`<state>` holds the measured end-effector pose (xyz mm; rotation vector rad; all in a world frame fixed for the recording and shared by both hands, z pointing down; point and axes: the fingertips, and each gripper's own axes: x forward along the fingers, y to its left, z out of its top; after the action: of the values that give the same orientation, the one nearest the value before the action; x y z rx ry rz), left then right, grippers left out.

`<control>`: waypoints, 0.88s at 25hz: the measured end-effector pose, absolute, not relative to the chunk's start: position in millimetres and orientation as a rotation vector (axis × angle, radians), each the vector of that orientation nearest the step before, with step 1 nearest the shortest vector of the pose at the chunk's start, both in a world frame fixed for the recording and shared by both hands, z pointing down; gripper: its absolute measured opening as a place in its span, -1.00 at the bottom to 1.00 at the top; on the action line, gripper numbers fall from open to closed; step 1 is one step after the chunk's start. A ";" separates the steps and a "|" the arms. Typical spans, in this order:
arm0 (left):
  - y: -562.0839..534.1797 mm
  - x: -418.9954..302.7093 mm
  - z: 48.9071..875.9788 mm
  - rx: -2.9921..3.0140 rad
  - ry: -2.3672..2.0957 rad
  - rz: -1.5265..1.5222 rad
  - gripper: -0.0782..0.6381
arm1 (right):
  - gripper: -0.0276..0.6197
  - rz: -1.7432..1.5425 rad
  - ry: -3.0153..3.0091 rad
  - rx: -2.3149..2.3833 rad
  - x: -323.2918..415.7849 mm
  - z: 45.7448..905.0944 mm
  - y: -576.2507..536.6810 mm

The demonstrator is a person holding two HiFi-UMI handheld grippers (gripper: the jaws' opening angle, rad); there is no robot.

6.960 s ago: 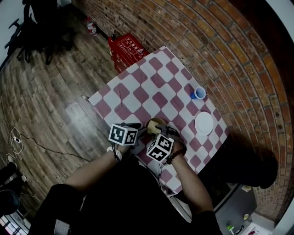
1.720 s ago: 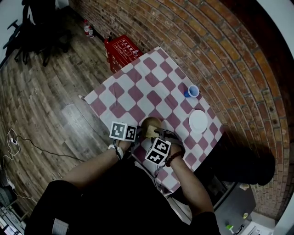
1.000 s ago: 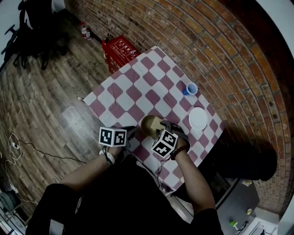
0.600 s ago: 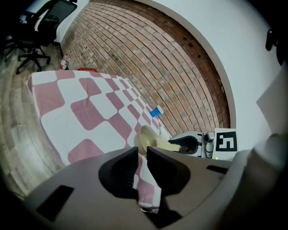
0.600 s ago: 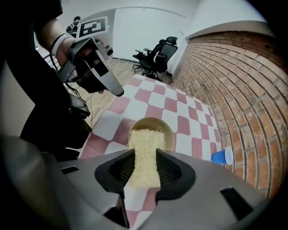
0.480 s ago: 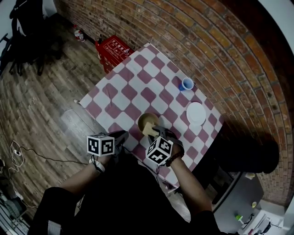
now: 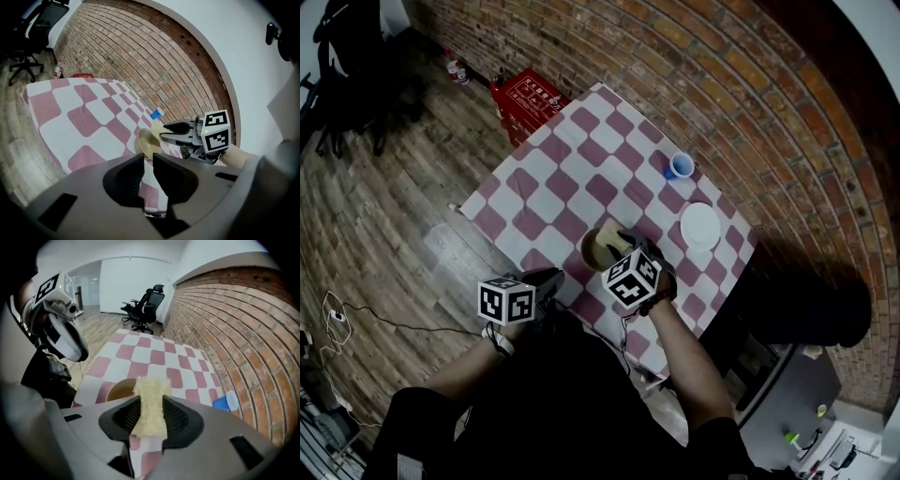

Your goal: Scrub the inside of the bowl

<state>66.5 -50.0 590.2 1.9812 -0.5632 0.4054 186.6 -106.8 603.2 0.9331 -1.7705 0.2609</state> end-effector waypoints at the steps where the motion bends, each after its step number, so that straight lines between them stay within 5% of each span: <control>1: -50.2 65.5 591.4 1.978 -0.565 0.408 -0.64 | -0.44 0.287 -1.773 0.971 195.2 599.6 -106.9; 11: -50.7 78.5 589.8 1.994 -0.536 0.442 -0.64 | -0.44 0.739 -1.969 1.476 270.4 555.7 -61.8; 22: -46.6 98.5 575.1 1.999 -0.511 0.435 -0.64 | -0.44 1.370 -2.410 1.842 238.6 482.1 -2.1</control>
<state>98.5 -46.6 575.1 1.9989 -0.5114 0.4350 238.6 -2.1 482.1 1.8421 -2.4096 1.3696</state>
